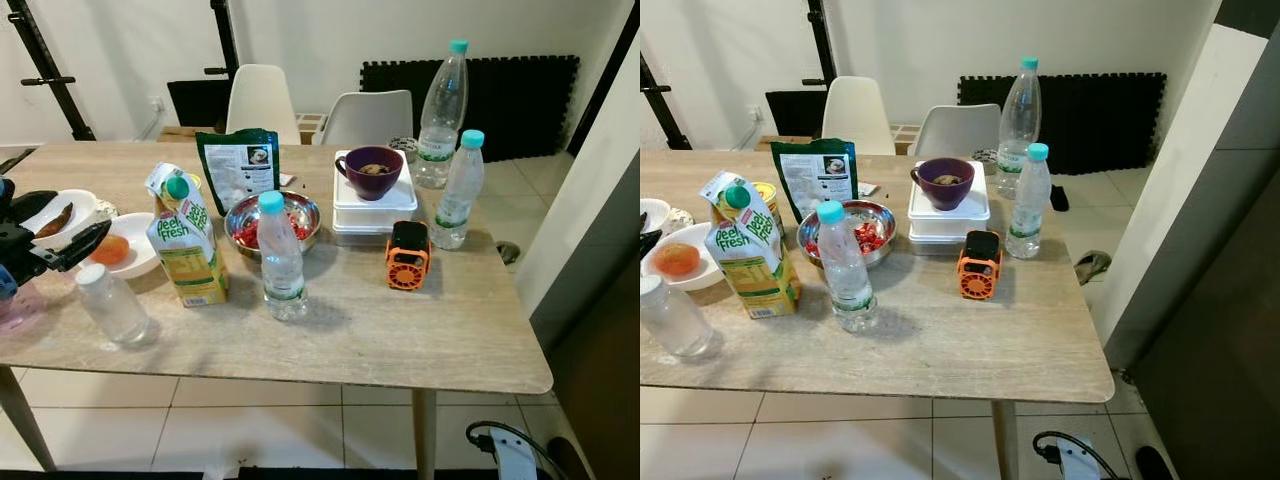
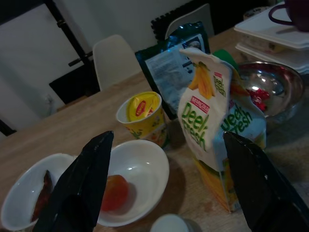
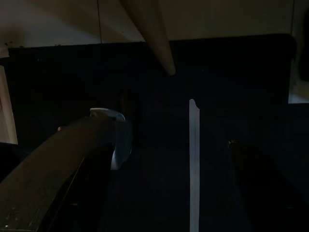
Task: Restocking fridge
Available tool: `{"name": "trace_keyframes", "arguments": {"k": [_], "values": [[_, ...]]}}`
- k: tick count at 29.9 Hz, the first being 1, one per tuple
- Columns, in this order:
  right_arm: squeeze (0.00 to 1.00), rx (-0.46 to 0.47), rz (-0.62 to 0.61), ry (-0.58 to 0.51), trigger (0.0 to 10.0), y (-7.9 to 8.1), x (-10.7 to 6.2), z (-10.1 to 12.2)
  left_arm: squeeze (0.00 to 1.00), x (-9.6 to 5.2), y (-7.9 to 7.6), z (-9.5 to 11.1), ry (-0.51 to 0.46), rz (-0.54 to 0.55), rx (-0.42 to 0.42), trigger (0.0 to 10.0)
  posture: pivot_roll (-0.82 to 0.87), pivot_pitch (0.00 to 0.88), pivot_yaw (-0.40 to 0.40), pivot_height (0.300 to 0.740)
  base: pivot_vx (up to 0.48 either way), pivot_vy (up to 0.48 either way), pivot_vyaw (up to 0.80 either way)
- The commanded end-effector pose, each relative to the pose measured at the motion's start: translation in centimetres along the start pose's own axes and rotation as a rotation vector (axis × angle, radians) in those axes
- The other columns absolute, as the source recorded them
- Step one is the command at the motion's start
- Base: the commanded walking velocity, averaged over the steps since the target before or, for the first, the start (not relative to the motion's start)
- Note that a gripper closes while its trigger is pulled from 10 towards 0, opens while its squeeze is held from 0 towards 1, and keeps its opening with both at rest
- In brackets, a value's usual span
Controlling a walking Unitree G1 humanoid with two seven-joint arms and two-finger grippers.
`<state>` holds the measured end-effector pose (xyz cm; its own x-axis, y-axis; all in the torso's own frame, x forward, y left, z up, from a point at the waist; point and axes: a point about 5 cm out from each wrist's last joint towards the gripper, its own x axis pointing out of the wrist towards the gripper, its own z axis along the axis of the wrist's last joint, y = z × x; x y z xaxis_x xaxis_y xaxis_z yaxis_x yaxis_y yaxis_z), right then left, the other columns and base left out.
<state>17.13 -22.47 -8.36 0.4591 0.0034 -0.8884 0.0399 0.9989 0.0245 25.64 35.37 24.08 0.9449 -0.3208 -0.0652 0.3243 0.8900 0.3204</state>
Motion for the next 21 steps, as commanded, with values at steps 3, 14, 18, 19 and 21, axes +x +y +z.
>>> {"name": "trace_keyframes", "arguments": {"k": [3,14,18,19,21], "values": [[0.0,-0.001,-0.001,0.018,10.0,0.0,0.0,-0.6,0.0,0.7,-1.3,-3.1,0.063,-0.01,-0.127,10.0,-0.01,0.0,0.021,0.74,0.0,0.0,0.0],[0.0,-0.009,-0.002,0.015,10.0,-0.1,0.0,-0.5,0.0,1.9,-2.3,-7.0,0.134,0.055,-0.231,10.0,-0.01,0.0,0.014,0.74,0.0,0.0,0.0],[0.0,-0.01,-0.002,0.015,10.0,-0.1,0.0,-0.4,0.0,2.2,-2.3,-7.4,0.154,0.088,-0.235,10.0,-0.01,0.0,0.017,0.74,0.0,0.0,0.0],[0.0,-0.009,-0.002,0.016,10.0,-0.1,0.0,-0.5,0.0,2.3,-2.2,-7.4,0.15,0.1,-0.238,10.0,-0.01,0.0,0.018,0.74,0.0,0.0,0.0],[0.0,-0.01,-0.001,0.018,10.0,-0.1,0.0,-0.5,0.0,2.5,-2.0,-7.2,0.132,0.12,-0.245,10.0,-0.01,0.0,0.018,0.74,0.0,0.0,0.0]]}}
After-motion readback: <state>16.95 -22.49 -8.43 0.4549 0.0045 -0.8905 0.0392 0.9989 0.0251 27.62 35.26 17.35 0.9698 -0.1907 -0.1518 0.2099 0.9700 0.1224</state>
